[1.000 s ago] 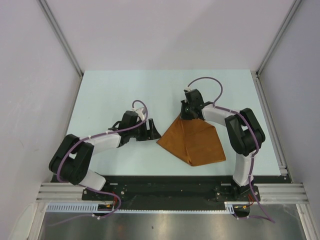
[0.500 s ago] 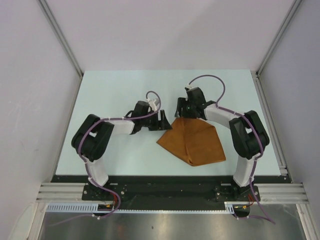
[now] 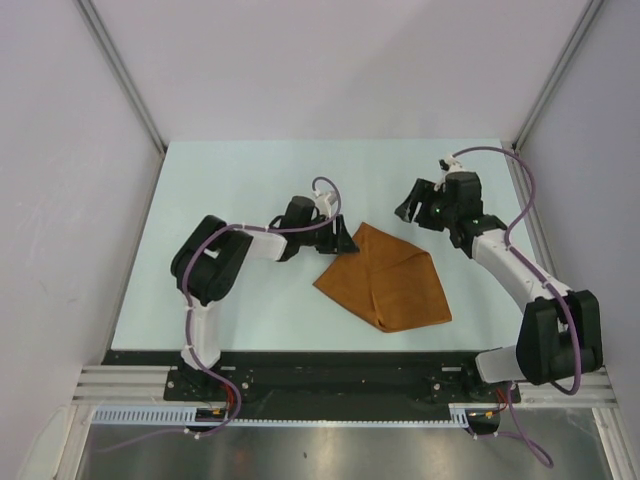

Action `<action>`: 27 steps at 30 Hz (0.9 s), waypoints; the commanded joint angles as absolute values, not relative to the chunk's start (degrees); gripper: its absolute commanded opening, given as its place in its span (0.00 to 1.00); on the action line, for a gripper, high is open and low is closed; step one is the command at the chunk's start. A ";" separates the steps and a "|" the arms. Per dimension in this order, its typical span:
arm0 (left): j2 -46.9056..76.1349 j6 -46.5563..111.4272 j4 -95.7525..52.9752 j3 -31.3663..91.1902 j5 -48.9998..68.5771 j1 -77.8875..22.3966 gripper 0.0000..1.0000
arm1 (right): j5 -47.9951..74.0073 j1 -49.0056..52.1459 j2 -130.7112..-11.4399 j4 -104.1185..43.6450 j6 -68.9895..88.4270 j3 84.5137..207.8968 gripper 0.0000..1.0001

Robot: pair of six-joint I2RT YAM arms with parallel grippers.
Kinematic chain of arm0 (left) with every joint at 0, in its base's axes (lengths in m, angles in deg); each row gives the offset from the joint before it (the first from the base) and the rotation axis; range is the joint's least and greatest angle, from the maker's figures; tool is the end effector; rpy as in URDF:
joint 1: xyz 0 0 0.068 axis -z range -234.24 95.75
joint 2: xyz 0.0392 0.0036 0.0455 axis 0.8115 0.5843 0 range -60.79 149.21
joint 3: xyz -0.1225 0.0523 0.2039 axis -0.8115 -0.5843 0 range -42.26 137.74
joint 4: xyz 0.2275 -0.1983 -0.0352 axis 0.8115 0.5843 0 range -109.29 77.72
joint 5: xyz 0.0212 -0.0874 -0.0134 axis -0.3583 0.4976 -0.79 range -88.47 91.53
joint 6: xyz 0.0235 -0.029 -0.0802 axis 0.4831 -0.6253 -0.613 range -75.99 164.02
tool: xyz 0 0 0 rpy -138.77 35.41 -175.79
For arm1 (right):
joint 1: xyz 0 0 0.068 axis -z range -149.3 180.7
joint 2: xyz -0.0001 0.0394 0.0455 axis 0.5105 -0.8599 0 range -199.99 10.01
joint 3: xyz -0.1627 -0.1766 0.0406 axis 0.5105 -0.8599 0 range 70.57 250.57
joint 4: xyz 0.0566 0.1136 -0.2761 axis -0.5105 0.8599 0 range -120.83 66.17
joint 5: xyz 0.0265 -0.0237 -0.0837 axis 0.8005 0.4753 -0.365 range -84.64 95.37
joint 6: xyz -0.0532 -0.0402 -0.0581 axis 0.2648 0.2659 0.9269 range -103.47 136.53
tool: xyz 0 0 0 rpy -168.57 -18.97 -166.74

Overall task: Fold the napkin, place the utensils inside, and roll it up
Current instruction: Fold the napkin

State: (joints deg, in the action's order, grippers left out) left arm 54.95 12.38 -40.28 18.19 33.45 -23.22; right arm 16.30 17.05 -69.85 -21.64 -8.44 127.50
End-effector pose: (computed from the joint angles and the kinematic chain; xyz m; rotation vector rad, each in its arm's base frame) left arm 0.3660 -0.2687 0.0405 0.3363 2.3077 -1.1969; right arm 0.3826 0.1082 0.2054 0.1003 2.1772 0.5945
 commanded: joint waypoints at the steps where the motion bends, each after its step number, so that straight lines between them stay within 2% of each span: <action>1: 59.00 11.94 -40.72 19.62 35.45 -22.08 0.49 | 18.55 18.83 -66.03 -20.02 -8.96 124.89 0.68; 3: 59.97 11.41 -41.43 20.14 36.24 -21.99 0.39 | 18.55 19.27 -65.06 -19.58 -8.95 124.10 0.68; 4: 60.32 11.15 -41.43 20.41 36.24 -21.99 0.29 | 18.55 19.36 -64.79 -19.41 -8.95 123.75 0.68; 6: 60.76 10.80 -41.35 20.93 35.90 -21.99 0.16 | 18.55 19.45 -64.27 -19.06 -8.96 123.05 0.68; 7: 60.76 10.71 -41.00 21.11 35.63 -22.08 0.05 | 18.55 19.45 -64.00 -18.88 -8.95 122.87 0.68; 8: 60.67 10.79 -40.82 21.29 35.45 -22.08 0.00 | 18.55 19.45 -63.91 -18.53 -8.95 122.61 0.68; 15: 57.08 6.59 -43.27 17.61 30.01 -26.89 0.00 | 18.37 19.36 -62.86 -18.09 -9.92 119.53 0.68; 21: 49.17 3.24 -48.54 6.98 24.74 -34.19 0.00 | 18.55 17.78 -63.38 -20.11 -11.41 117.15 0.67; 27: 35.99 -3.50 -53.63 -8.39 12.53 -35.09 0.00 | 18.99 14.53 -65.84 -22.04 -12.29 117.15 0.67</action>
